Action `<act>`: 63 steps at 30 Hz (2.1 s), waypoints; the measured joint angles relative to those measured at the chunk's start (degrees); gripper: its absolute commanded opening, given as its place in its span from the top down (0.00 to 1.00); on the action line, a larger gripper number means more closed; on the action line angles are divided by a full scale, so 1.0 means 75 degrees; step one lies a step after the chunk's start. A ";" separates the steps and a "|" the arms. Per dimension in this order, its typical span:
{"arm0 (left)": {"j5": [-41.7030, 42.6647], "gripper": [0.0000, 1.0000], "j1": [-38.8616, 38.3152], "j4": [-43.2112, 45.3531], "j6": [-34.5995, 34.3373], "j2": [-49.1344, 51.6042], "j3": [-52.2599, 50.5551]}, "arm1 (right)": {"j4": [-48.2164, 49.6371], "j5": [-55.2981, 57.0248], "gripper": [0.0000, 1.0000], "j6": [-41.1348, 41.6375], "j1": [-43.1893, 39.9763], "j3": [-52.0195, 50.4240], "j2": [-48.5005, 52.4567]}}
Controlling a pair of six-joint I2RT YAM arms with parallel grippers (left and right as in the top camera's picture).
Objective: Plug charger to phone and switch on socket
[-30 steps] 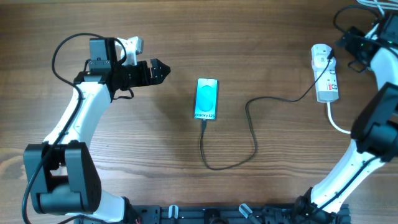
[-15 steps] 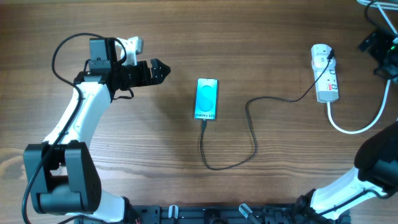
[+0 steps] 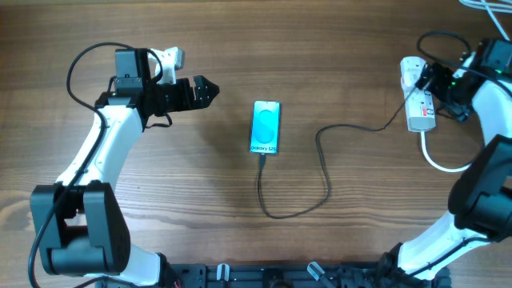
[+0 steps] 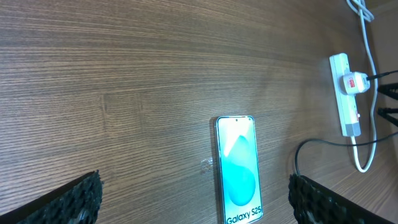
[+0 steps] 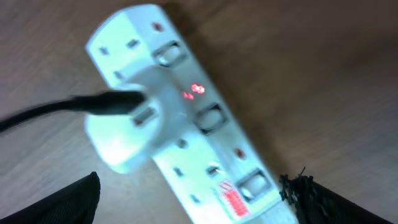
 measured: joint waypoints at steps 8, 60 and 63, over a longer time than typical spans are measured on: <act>0.0000 0.00 0.0000 -0.0003 0.0000 0.0000 0.0000 | 0.0356 0.0513 0.00 0.0265 0.0210 0.0000 0.0064; 0.0000 0.00 0.0000 0.0000 0.0000 0.0000 0.0000 | -0.0213 0.0472 0.00 -0.0195 0.0181 0.0562 -0.0061; 0.0000 0.00 0.0000 0.0000 0.0000 0.0000 0.0000 | -0.0289 0.0577 0.00 -0.0213 0.0181 0.0562 -0.0055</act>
